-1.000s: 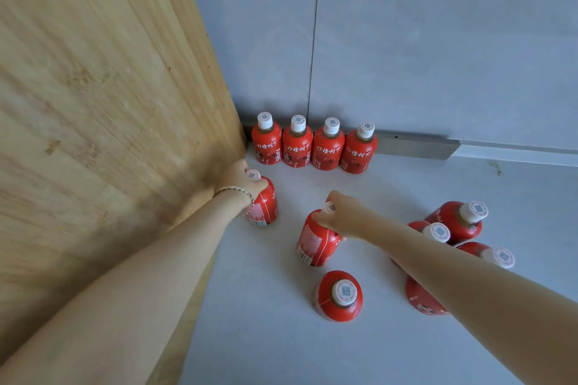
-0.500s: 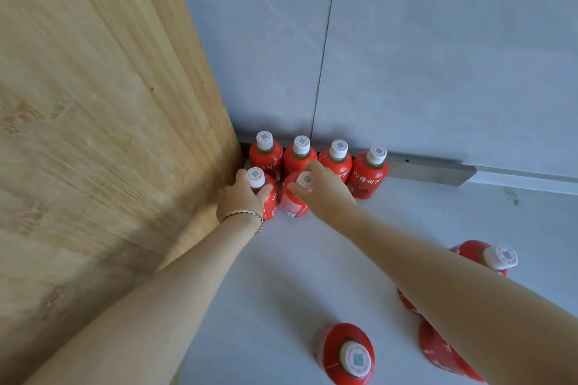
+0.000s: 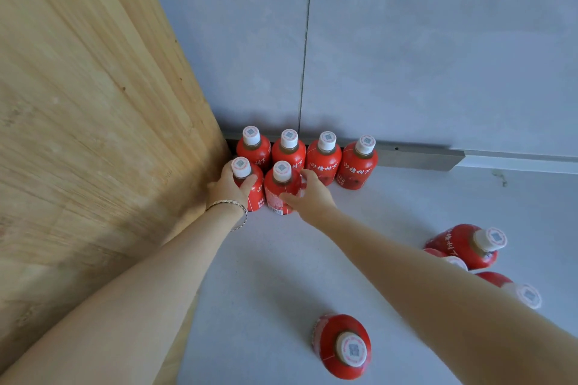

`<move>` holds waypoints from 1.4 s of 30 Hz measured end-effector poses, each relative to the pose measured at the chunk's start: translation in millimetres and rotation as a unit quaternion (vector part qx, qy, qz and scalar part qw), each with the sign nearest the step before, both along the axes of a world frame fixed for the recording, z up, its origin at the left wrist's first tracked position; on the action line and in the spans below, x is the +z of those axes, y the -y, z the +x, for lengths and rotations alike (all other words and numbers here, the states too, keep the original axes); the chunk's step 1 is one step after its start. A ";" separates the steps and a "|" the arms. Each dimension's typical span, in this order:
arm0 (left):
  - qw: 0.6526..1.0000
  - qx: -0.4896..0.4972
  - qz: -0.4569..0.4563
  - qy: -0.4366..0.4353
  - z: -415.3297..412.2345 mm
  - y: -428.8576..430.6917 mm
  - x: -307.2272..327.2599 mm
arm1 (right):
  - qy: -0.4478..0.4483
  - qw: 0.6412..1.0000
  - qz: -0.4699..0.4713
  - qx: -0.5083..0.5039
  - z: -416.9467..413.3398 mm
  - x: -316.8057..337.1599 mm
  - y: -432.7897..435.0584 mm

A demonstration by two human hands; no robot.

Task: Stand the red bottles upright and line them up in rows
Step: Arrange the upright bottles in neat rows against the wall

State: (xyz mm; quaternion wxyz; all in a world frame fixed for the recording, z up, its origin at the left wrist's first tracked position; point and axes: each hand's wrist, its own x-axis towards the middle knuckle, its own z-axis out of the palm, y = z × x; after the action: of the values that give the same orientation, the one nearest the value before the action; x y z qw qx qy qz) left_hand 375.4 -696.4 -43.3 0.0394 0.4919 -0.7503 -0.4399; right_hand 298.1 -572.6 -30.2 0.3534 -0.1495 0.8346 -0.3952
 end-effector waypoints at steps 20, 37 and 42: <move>0.831 -0.516 -0.129 0.163 67.7 -176.3 45.6 | -0.263 0.887 0.333 0.184 -4.9 44.3 -221.2; 0.874 -0.363 -0.290 0.144 -77.0 -95.4 46.0 | -0.174 0.947 0.241 0.119 -22.6 29.4 -193.0; 0.810 -0.406 -0.391 0.160 -72.1 -90.7 34.4 | -0.157 0.973 0.161 0.041 -34.0 23.4 -166.7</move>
State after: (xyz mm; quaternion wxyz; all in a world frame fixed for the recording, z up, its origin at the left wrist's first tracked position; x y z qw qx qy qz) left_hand 303.3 -605.7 -9.0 -0.0743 0.1494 -0.9860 0.0002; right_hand 264.1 -405.9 -6.8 0.2528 -0.1847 0.9257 -0.2121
